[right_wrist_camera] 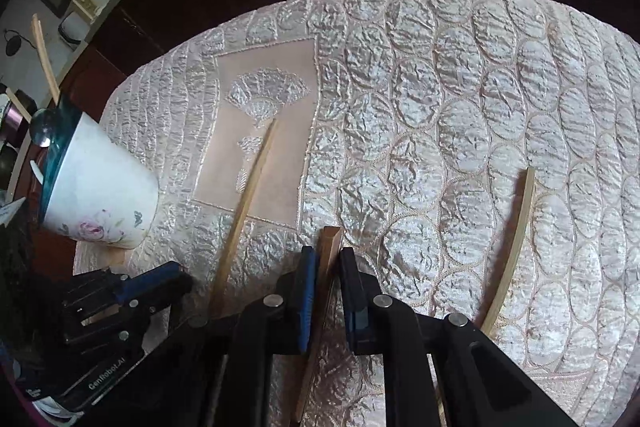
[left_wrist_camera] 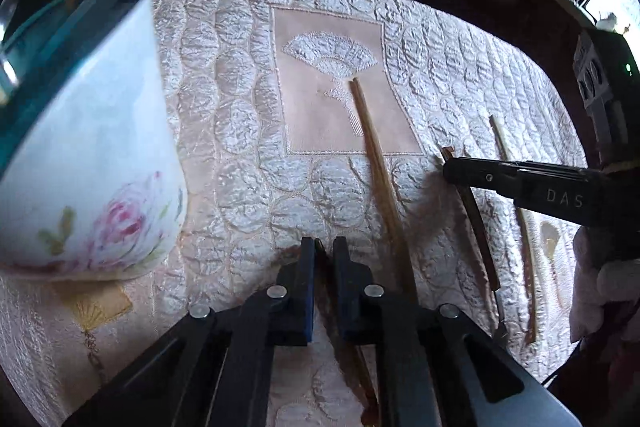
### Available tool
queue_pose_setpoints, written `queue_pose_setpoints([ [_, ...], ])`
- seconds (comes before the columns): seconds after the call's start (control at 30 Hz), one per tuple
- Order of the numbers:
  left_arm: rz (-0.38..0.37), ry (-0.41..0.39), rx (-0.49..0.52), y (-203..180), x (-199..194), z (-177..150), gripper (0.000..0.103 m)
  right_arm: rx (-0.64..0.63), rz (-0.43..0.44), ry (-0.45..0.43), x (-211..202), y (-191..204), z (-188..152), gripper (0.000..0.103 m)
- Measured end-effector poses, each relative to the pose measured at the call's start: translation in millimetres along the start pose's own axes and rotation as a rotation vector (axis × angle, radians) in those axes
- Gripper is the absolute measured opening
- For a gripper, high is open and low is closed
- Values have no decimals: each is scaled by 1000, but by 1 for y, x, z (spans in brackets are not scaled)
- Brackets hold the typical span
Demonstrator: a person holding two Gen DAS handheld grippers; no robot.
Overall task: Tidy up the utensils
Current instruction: 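Grasp a gold fork with the left tool while the right tool grasps another fork, then carry both forks over the cup while both tools open to drop them in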
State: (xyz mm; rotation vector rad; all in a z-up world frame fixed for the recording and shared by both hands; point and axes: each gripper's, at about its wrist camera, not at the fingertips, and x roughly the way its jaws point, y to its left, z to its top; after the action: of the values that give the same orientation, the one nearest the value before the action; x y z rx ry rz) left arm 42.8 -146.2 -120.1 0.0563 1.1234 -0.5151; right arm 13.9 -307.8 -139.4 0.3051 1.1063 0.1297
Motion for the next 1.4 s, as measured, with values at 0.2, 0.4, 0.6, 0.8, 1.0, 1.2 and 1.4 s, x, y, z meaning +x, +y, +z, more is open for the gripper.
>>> queue_pose_setpoints([
  [0.2, -26, -88, -7, 3, -43, -4, 7, -38, 48, -95, -46, 16, -5, 12],
  [0.4, -28, -172, 0, 11, -89, -17, 6, -85, 69, -179, -95, 35, -29, 12],
  [0.6, -10, -203, -1, 18, -114, -32, 6, -125, 79, -233, -135, 47, -45, 12],
  [0.8, 9, -233, 2, 20, -137, -38, 6, -152, 76, -270, -149, 64, -56, 12],
  [1.0, 3, -268, -2, 21, -160, -40, 6, -179, 77, -303, -164, 80, -61, 12],
  [1.2, -5, -311, -7, 24, -184, -36, 5, -224, 87, -345, -184, 102, -52, 12],
  [1.4, -34, -362, -41, 37, -218, -22, 5, -278, 105, -392, -204, 128, -34, 12],
])
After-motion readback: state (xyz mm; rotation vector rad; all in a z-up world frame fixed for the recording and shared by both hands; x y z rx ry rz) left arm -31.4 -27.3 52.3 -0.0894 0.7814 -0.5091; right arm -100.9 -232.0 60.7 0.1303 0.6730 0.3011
